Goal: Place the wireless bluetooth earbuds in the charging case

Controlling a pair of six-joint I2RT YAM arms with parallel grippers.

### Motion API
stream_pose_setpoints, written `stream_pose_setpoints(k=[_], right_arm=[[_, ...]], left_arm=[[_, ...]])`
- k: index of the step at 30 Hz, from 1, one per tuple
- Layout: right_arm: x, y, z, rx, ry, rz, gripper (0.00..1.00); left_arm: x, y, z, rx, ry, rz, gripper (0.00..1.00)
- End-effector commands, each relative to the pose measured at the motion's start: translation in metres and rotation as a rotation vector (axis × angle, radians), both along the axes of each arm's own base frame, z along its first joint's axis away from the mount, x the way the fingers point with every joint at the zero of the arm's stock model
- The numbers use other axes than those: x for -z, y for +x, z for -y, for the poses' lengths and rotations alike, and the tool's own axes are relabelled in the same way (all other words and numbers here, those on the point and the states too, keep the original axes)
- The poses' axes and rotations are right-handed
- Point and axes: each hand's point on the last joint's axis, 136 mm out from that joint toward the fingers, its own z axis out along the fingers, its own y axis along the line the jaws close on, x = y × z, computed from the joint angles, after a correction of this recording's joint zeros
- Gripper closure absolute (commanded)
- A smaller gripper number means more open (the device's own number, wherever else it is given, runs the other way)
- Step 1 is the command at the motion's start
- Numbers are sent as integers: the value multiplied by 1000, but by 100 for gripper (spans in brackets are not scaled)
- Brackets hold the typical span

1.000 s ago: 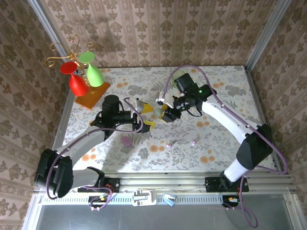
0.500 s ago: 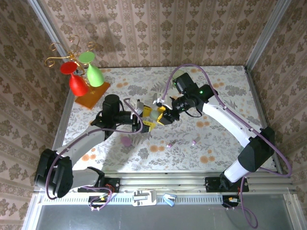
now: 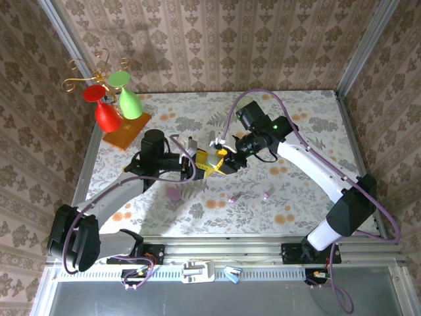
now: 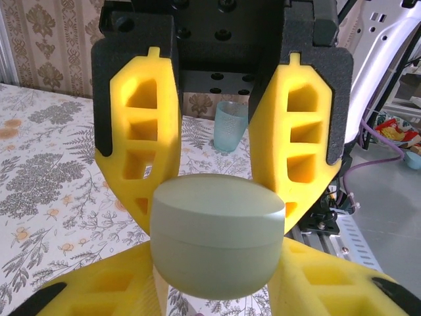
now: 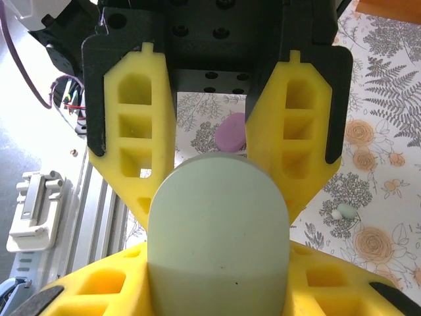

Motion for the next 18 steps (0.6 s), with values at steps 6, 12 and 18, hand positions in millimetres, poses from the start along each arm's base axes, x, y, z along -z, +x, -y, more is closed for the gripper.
stream_pose_setpoints(k=[6,12,18], right_arm=[[-9,-3,-3,-21,-2,33,72],[-7,-4,-1,-22,-8,35,72],[-10,-4,0,-15,2,56,59]], left_arm=[[-23,-11,5,70,-44,46,59],[-22,-16,7,86,-45,41,70],[-20,-15,7,77,-47,52,72]])
